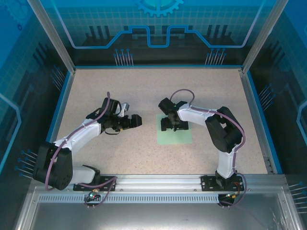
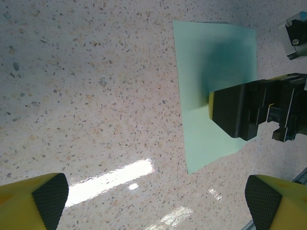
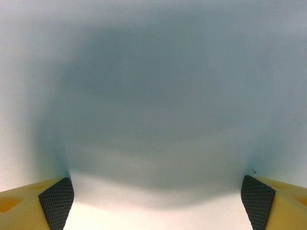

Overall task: Fold a paper plane with a square sheet of paper (pick it up from the middle)
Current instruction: Fold the square sheet of paper in half at the center of the table.

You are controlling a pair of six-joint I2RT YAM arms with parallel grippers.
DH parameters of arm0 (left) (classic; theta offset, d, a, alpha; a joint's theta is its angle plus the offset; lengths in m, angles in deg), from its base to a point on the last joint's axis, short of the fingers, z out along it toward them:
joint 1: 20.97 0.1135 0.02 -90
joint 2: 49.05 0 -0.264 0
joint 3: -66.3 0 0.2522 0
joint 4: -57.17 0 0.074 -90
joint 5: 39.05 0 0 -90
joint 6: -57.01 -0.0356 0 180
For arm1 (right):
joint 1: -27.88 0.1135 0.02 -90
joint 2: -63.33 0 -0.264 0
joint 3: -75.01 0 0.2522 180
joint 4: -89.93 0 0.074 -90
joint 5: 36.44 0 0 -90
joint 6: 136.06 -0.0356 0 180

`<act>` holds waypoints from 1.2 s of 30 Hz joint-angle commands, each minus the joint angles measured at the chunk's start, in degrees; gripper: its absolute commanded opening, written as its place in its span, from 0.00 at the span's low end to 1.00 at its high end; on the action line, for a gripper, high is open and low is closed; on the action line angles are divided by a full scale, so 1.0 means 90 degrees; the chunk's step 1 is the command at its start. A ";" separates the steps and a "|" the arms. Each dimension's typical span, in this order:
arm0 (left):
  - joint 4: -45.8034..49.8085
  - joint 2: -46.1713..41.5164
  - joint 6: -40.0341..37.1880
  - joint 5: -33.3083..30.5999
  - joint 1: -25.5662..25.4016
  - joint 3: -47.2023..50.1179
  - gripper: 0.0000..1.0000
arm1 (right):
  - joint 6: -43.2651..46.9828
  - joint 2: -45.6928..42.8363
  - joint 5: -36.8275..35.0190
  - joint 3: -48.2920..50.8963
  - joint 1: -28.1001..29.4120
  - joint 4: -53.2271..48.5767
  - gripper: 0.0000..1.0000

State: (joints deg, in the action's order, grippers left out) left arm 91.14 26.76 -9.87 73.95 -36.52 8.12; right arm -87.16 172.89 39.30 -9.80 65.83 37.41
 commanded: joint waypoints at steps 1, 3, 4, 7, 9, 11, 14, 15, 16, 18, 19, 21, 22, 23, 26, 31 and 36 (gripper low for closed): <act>-0.0049 0.0058 -0.0195 0.0124 -0.0048 0.0005 0.99 | -0.0159 0.0226 0.0118 0.0003 0.0012 0.0131 0.95; -0.0066 0.0073 -0.0195 0.0129 -0.0049 0.0005 0.99 | -0.0159 0.0301 0.0137 0.0039 0.0012 0.0141 0.93; -0.0071 0.0073 -0.0189 0.0129 -0.0049 0.0010 0.99 | -0.0165 0.0336 0.0143 0.0065 0.0011 0.0155 0.91; -0.0069 0.0093 -0.0190 0.0137 -0.0049 0.0014 0.99 | -0.0187 0.0393 0.0234 0.0233 0.0006 0.0298 0.85; -0.0070 0.0111 -0.0195 0.0141 -0.0049 0.0012 0.99 | -0.0218 0.0414 0.0308 0.0375 0.0003 0.0427 0.82; -0.0069 0.0112 -0.0199 0.0149 -0.0049 0.0014 0.99 | -0.0224 0.0436 0.0301 0.0470 0.0008 0.0453 0.80; -0.0077 0.0117 -0.0184 0.0154 -0.0049 0.0025 0.99 | -0.0216 0.0358 0.0276 0.0578 -0.0014 0.0478 0.77; -0.0093 0.0122 -0.0180 0.0154 -0.0049 0.0029 0.99 | -0.0211 0.0311 0.0276 0.0587 -0.0008 0.0497 0.74; -0.0097 0.0136 -0.0173 0.0159 -0.0049 0.0033 0.99 | -0.0204 0.0278 0.0285 0.0575 -0.0008 0.0489 0.73; -0.0109 0.0158 -0.0156 0.0174 -0.0044 0.0014 0.99 | -0.0174 0.0231 0.0254 0.0505 -0.0006 0.0429 0.71; -0.0107 0.0161 -0.0156 0.0175 -0.0049 0.0002 0.99 | -0.0156 0.0215 0.0238 0.0461 -0.0008 0.0404 0.69; -0.0097 0.0156 -0.0156 0.0169 -0.0049 -0.0013 0.99 | -0.0130 0.0164 0.0188 0.0396 0.0011 0.0348 0.64; -0.0093 0.0160 -0.0166 0.0167 -0.0049 -0.0011 0.99 | -0.0116 0.0151 0.0176 0.0368 0.0011 0.0341 0.62; -0.0077 0.0161 -0.0165 0.0167 -0.0049 -0.0015 0.99 | -0.0115 0.0132 0.0164 0.0342 0.0012 0.0340 0.59; -0.0077 0.0170 -0.0166 0.0168 -0.0049 -0.0015 0.99 | -0.0092 0.0122 0.0099 0.0244 0.0040 0.0275 0.52; -0.0068 0.0161 -0.0166 0.0167 -0.0049 -0.0012 0.99 | -0.0052 0.0022 0.0008 0.0064 0.0122 0.0152 0.42; -0.0092 0.0170 -0.0163 0.0159 -0.0048 -0.0011 0.99 | -0.0034 -0.0082 0.0074 -0.0022 0.0138 0.0157 0.33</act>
State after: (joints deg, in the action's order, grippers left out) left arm 91.10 27.85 -10.59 73.95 -36.52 8.12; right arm -87.49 172.21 39.83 -8.60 66.24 40.64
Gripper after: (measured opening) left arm 0.987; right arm 0.339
